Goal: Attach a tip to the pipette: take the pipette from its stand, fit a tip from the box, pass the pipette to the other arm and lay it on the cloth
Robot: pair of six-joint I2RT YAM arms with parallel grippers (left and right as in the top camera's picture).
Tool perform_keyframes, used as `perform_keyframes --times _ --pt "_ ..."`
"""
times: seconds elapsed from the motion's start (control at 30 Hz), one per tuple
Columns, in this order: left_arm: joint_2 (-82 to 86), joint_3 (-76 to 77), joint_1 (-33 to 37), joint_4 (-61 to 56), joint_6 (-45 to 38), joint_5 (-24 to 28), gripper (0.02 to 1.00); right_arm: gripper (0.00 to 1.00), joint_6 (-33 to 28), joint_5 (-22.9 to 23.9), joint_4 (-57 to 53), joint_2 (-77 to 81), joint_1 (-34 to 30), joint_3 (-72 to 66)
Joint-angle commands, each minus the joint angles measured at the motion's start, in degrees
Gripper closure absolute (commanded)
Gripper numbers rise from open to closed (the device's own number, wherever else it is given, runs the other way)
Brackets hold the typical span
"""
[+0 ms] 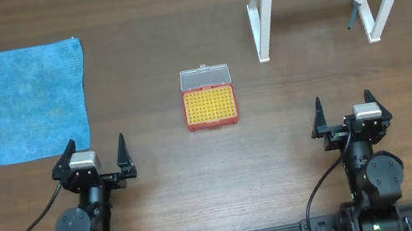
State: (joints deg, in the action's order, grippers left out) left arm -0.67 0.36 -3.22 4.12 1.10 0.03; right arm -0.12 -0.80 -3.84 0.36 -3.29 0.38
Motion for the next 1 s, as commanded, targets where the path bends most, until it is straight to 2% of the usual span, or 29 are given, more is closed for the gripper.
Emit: perform_keyframes --times 0.03,0.93,1.0 --pt "0.5 0.0 -0.1 0.6 -1.2 0.6 0.02 0.027 0.3 -0.1 -0.4 -0.3 -0.1 -0.2" --pt "0.5 0.0 -0.1 0.6 -1.2 0.6 0.02 0.027 0.3 0.7 0.0 0.1 -0.1 -0.2" --pt "0.5 0.0 -0.1 0.6 -1.2 0.6 0.02 0.025 1.8 0.5 0.1 3.5 -0.1 -0.1"
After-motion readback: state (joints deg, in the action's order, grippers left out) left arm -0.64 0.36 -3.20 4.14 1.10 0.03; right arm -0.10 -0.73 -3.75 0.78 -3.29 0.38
